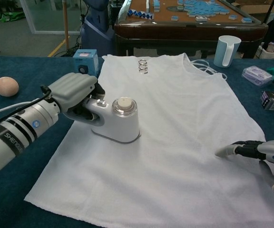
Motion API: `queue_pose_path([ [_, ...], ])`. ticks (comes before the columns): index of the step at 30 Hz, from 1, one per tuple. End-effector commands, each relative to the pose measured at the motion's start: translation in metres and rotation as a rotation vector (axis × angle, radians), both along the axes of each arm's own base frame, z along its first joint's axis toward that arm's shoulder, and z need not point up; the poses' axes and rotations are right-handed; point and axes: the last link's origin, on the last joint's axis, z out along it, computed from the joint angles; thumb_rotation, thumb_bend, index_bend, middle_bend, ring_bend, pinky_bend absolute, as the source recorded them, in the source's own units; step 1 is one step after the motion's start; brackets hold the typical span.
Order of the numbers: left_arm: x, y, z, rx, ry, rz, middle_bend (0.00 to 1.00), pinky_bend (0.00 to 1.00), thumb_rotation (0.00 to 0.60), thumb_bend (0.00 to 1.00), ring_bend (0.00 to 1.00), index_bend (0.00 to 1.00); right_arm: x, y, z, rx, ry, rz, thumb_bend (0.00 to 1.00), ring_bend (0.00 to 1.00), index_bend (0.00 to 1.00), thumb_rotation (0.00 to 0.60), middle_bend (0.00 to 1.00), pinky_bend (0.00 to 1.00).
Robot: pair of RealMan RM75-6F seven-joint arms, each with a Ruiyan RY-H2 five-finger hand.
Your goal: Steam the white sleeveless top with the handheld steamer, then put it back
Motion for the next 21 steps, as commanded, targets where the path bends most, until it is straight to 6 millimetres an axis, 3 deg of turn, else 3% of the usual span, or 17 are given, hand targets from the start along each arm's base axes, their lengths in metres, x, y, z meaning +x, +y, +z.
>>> queue_pose_path([
  [1, 0.009, -0.003, -0.007, -0.017, 0.001, -0.011, 0.76, 0.67, 0.600, 0.12, 0.64, 0.80, 0.000, 0.002, 0.000, 0.000, 0.003, -0.002, 1.00, 0.00, 0.00, 0.600, 0.10, 0.00],
  [13, 0.041, -0.007, -0.031, -0.061, 0.001, -0.035, 0.76, 0.67, 0.600, 0.12, 0.63, 0.80, 0.002, 0.008, 0.002, -0.007, -0.008, -0.008, 1.00, 0.00, 0.00, 0.600, 0.10, 0.00],
  [21, 0.033, 0.006, -0.026, -0.027, 0.035, -0.019, 0.76, 0.67, 0.600, 0.12, 0.63, 0.80, 0.001, 0.006, 0.002, -0.009, -0.003, -0.010, 1.00, 0.00, 0.00, 0.600, 0.10, 0.00],
])
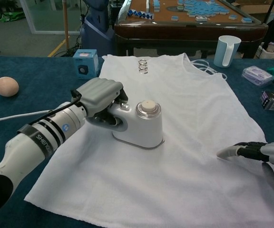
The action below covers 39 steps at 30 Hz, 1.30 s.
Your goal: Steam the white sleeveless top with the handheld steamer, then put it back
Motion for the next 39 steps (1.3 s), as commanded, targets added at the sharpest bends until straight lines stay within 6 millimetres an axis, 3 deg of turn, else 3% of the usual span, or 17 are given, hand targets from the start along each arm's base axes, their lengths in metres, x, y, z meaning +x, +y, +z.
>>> queue_pose_path([
  [1, -0.007, 0.008, 0.005, 0.020, 0.008, 0.016, 0.76, 0.67, 0.600, 0.12, 0.63, 0.80, 0.000, 0.000, 0.000, 0.000, 0.001, 0.000, 1.00, 0.00, 0.00, 0.600, 0.10, 0.00],
  [19, -0.050, 0.048, 0.037, 0.129, 0.040, 0.104, 0.76, 0.67, 0.600, 0.12, 0.63, 0.80, 0.000, -0.002, -0.002, 0.006, 0.001, 0.004, 1.00, 0.00, 0.00, 0.600, 0.10, 0.00],
  [24, -0.043, 0.042, 0.028, 0.106, 0.032, 0.092, 0.76, 0.67, 0.600, 0.12, 0.63, 0.80, 0.002, -0.002, -0.003, 0.009, -0.001, 0.006, 1.00, 0.00, 0.00, 0.600, 0.10, 0.00],
  [39, 0.005, 0.013, -0.011, 0.025, 0.033, -0.018, 0.76, 0.67, 0.600, 0.12, 0.63, 0.80, 0.002, 0.000, -0.002, 0.008, -0.004, 0.007, 1.00, 0.00, 0.00, 0.600, 0.10, 0.00],
])
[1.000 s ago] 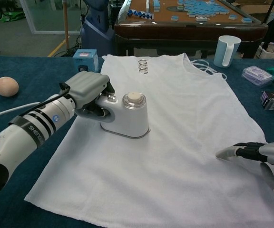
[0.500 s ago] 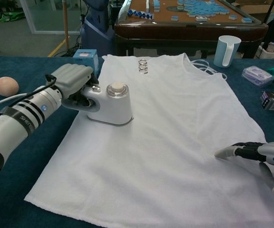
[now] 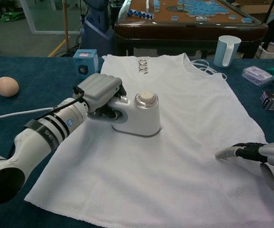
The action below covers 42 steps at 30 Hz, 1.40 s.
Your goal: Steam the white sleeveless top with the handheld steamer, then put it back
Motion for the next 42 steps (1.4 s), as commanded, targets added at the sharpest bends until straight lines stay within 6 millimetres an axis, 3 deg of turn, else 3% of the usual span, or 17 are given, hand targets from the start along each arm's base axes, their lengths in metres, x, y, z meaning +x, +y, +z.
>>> queue_pose_path([
  [1, 0.006, -0.004, -0.006, -0.009, 0.010, -0.019, 0.76, 0.67, 0.600, 0.12, 0.63, 0.80, 0.000, 0.000, 0.000, 0.000, 0.001, 0.001, 1.00, 0.00, 0.00, 0.600, 0.10, 0.00],
  [13, -0.007, 0.010, 0.007, 0.039, 0.047, 0.010, 0.76, 0.67, 0.600, 0.12, 0.63, 0.80, -0.001, 0.003, -0.001, 0.007, 0.003, -0.003, 1.00, 0.00, 0.00, 0.600, 0.10, 0.00],
  [23, -0.034, 0.021, 0.029, 0.081, 0.094, 0.030, 0.76, 0.67, 0.600, 0.12, 0.63, 0.80, -0.004, 0.005, 0.003, -0.004, 0.009, -0.005, 1.00, 0.00, 0.00, 0.600, 0.10, 0.00],
  [42, -0.063, 0.016, 0.052, 0.110, 0.135, 0.004, 0.75, 0.67, 0.600, 0.12, 0.63, 0.80, -0.008, 0.008, 0.007, -0.013, 0.009, -0.009, 1.00, 0.00, 0.00, 0.600, 0.10, 0.00],
])
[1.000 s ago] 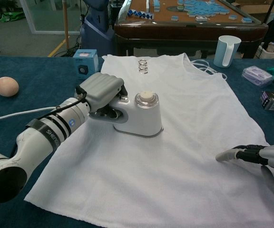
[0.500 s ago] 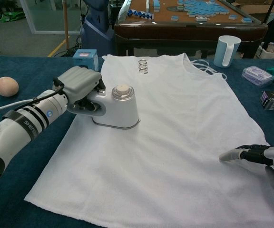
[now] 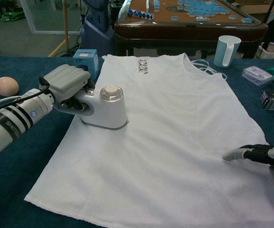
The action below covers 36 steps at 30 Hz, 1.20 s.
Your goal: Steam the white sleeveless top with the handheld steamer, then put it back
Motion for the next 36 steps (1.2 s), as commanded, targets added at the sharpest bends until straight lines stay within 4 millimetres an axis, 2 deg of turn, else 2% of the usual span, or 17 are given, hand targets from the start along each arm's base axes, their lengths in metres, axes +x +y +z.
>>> queue_pose_path([
  [1, -0.005, -0.002, 0.003, -0.001, -0.004, 0.009, 0.75, 0.67, 0.600, 0.12, 0.63, 0.80, 0.000, 0.000, 0.001, -0.002, 0.000, 0.000, 1.00, 0.00, 0.00, 0.600, 0.10, 0.00],
  [9, -0.019, -0.009, 0.014, -0.004, -0.031, 0.044, 0.75, 0.67, 0.600, 0.12, 0.62, 0.80, 0.001, 0.000, 0.003, -0.016, -0.006, -0.002, 1.00, 0.00, 0.00, 0.600, 0.10, 0.00],
  [15, -0.028, -0.011, 0.034, 0.017, -0.085, 0.066, 0.75, 0.67, 0.600, 0.12, 0.62, 0.80, 0.007, -0.002, 0.012, -0.051, -0.034, 0.018, 1.00, 0.00, 0.00, 0.600, 0.10, 0.00],
  [17, -0.032, -0.011, 0.043, 0.028, -0.117, 0.080, 0.75, 0.67, 0.600, 0.12, 0.62, 0.80, 0.011, -0.005, 0.017, -0.072, -0.050, 0.022, 0.94, 0.00, 0.00, 0.600, 0.10, 0.00],
  [18, -0.034, -0.011, 0.048, 0.033, -0.132, 0.088, 0.75, 0.67, 0.600, 0.12, 0.62, 0.80, 0.013, -0.006, 0.021, -0.083, -0.060, 0.024, 0.86, 0.00, 0.00, 0.600, 0.10, 0.00],
  [21, -0.043, -0.012, 0.061, 0.051, -0.177, 0.120, 0.75, 0.67, 0.600, 0.12, 0.62, 0.80, 0.021, -0.013, 0.034, -0.125, -0.105, 0.021, 0.69, 0.00, 0.00, 0.600, 0.10, 0.00],
  [23, -0.049, -0.013, 0.071, 0.061, -0.204, 0.145, 0.75, 0.67, 0.600, 0.12, 0.62, 0.80, 0.028, -0.020, 0.047, -0.164, -0.130, 0.027, 0.63, 0.00, 0.00, 0.600, 0.10, 0.00],
  [31, -0.082, -0.019, 0.094, 0.081, -0.277, 0.266, 0.75, 0.67, 0.600, 0.12, 0.63, 0.80, 0.054, -0.052, 0.103, -0.332, -0.152, 0.097, 0.57, 0.00, 0.00, 0.600, 0.10, 0.00],
  [36, -0.100, -0.022, 0.099, 0.090, -0.284, 0.315, 0.75, 0.67, 0.600, 0.12, 0.63, 0.80, 0.063, -0.063, 0.129, -0.419, -0.149, 0.121, 0.54, 0.00, 0.00, 0.600, 0.10, 0.00],
])
